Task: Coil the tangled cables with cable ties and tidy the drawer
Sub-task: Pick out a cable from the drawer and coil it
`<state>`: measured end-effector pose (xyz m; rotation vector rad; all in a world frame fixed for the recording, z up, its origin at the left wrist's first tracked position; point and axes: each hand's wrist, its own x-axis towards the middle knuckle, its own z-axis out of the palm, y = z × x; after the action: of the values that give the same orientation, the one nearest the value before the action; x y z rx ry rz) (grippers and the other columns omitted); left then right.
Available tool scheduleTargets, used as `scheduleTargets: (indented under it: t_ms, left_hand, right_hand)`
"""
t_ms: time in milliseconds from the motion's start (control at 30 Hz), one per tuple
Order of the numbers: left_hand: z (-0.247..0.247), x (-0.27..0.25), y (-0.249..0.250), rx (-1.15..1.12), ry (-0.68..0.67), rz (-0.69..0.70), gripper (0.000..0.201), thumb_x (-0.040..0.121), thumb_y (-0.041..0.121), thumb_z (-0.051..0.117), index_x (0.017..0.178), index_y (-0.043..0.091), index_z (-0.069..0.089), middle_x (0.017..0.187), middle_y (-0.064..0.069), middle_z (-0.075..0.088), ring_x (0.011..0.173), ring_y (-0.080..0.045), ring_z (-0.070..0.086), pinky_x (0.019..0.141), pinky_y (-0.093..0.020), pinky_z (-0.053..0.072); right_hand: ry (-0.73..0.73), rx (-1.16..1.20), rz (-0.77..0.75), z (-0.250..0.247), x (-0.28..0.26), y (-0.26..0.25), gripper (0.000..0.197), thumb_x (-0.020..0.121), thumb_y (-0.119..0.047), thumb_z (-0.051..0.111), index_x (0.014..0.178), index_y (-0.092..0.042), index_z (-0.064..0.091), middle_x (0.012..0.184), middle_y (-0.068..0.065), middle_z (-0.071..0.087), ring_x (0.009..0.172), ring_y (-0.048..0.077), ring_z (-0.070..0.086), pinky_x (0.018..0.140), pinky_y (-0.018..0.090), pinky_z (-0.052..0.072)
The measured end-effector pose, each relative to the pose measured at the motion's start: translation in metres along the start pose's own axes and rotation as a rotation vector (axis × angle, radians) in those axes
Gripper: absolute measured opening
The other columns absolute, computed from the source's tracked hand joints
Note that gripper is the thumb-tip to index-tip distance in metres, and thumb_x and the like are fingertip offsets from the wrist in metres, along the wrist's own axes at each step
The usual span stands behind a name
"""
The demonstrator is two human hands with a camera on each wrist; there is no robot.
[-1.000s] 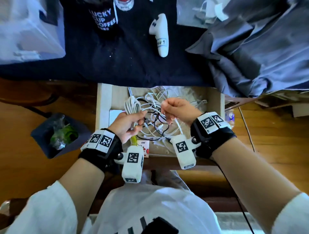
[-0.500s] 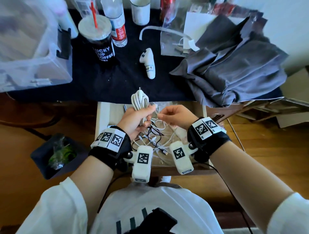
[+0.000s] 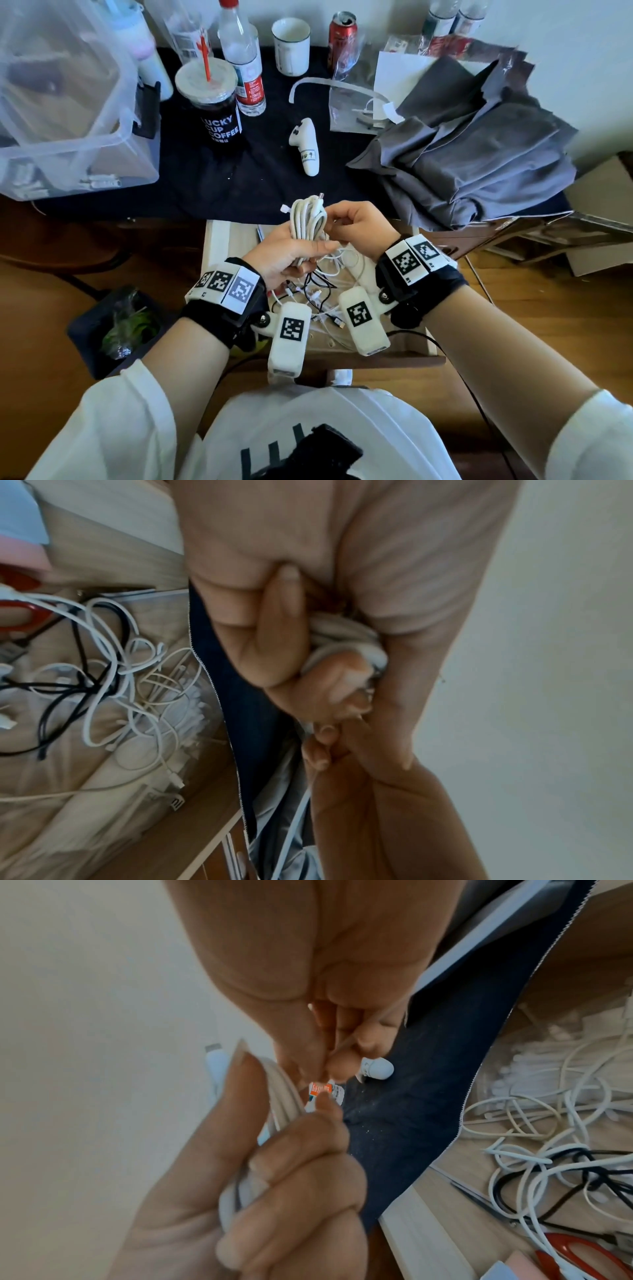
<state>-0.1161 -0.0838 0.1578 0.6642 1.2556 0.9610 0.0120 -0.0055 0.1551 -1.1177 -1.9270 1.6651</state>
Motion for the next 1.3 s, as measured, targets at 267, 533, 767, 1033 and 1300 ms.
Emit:
scheduleTargets:
  t_ms: [267,533,767,1033,1300]
  left_hand:
    - [-0.002,-0.002,0.01,-0.063,-0.01,0.02,0.025,0.066,0.008,0.07,0.063,0.013,0.045,0.045,0.003,0.045,0.032,-0.005,0.033,0.032,-0.011,0.021]
    - [0.004,-0.004,0.02,-0.073,-0.02,-0.001,0.016,0.087,0.013,0.059,0.075,0.011,0.05,0.05,0.003,0.044,0.034,-0.004,0.036,0.029,-0.01,0.021]
    - [-0.01,0.001,0.021,-0.227,0.111,-0.012,0.022,0.092,0.002,0.042,0.1,0.007,0.062,0.049,0.005,0.044,0.034,-0.002,0.035,0.029,-0.011,0.018]
    - [-0.02,0.004,0.029,-0.355,0.143,-0.025,0.023,0.092,0.003,0.035,0.095,0.008,0.057,0.046,0.006,0.041,0.032,-0.001,0.033,0.028,-0.011,0.017]
    - [-0.017,0.007,0.027,-0.246,0.148,0.007,0.022,0.091,0.0,0.04,0.093,0.008,0.06,0.048,0.004,0.042,0.033,-0.003,0.033,0.03,-0.012,0.015]
  right_hand:
    - [-0.017,0.117,-0.02,-0.001,-0.005,-0.008,0.032,0.077,0.018,0.059,0.082,-0.012,0.049,0.066,0.001,0.057,0.046,-0.002,0.054,0.045,0.011,0.041]
    - [0.032,0.081,-0.011,-0.004,0.001,-0.015,0.041,0.074,0.015,0.062,0.077,-0.017,0.037,0.067,0.003,0.054,0.043,0.002,0.051,0.039,0.014,0.038]
    - [-0.064,-0.103,0.127,-0.024,-0.001,-0.022,0.02,0.083,-0.012,0.068,0.08,-0.017,0.048,0.059,-0.004,0.064,0.046,0.006,0.057,0.045,0.021,0.039]
    - [-0.051,0.27,-0.124,-0.033,-0.004,-0.028,0.013,0.076,-0.009,0.066,0.079,-0.021,0.066,0.07,-0.005,0.069,0.065,0.005,0.063,0.058,0.015,0.043]
    - [-0.008,0.16,-0.201,-0.029,0.007,-0.042,0.021,0.091,-0.005,0.052,0.073,-0.013,0.059,0.065,-0.009,0.07,0.073,0.006,0.066,0.077,0.026,0.051]
